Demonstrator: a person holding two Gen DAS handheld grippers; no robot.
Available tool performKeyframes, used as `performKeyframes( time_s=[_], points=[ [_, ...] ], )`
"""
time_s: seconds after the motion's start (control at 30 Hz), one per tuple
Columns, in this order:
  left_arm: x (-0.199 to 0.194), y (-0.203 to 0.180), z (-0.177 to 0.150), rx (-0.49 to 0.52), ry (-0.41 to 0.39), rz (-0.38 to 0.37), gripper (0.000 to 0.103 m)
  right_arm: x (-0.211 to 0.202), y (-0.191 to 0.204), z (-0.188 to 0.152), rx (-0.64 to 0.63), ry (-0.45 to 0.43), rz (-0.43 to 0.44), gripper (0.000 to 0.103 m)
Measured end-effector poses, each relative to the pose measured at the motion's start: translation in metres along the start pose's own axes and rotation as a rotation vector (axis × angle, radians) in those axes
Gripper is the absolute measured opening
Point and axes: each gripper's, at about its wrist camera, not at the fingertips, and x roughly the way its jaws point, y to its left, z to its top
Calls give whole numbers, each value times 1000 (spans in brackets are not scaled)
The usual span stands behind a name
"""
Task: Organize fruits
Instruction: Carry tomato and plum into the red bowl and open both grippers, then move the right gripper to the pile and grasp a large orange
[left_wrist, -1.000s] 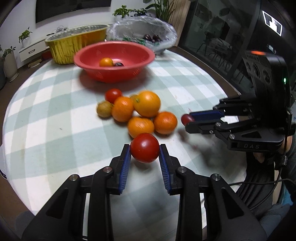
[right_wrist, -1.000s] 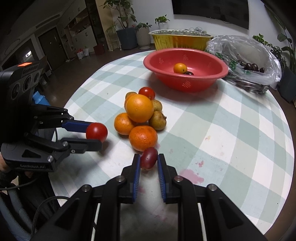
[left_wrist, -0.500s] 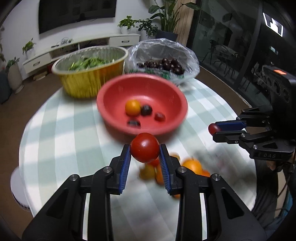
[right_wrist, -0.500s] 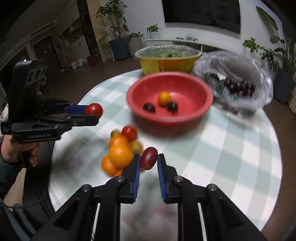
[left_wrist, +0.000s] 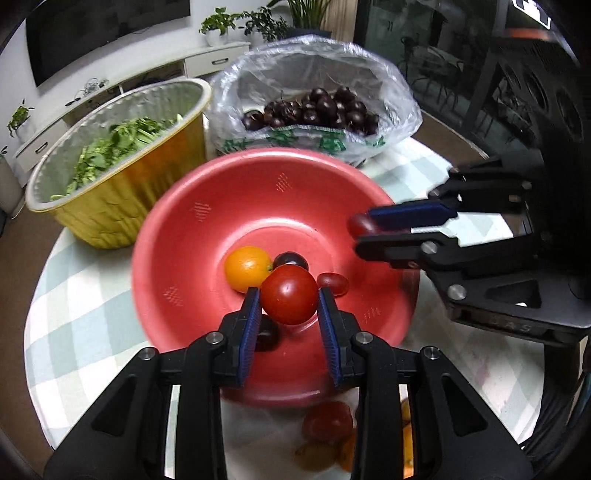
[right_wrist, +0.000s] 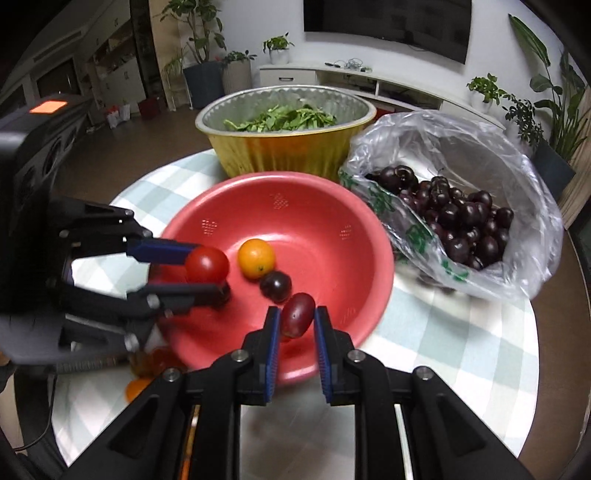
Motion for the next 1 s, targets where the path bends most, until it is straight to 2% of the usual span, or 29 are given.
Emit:
performKeyframes(
  time_s=[0.4, 0.47, 0.5, 0.53, 0.7, 0.73, 0.8, 0.83, 1.0],
  points=[
    [21, -5, -7, 13, 27, 11, 31, 28, -2, 12, -40, 51, -45, 21],
    [22, -4, -6, 9, 19, 20, 44, 29, 0, 10, -51, 55, -53, 21],
    [20, -3, -7, 4, 8, 23, 59, 29, 0, 9, -54, 56, -56, 21],
    [19, -2, -7, 0, 2, 20, 70, 30, 0, 8, -56, 58, -57, 21],
    [13, -4, -7, 6, -10, 23, 71, 29, -2, 6, -47, 61, -57, 23],
    [11, -4, -8, 2, -12, 21, 71, 28, -1, 6, -48, 58, -56, 25],
    [7, -4, -10, -4, -16, 20, 71, 25, 1, 6, -52, 42, -44, 47],
    [4, -3, -12, -10, -21, 21, 71, 23, 3, 7, -56, 32, -44, 50],
    [-19, -3, -23, -35, -50, 24, 72, 10, 8, 5, -61, 6, -54, 50]
  ],
)
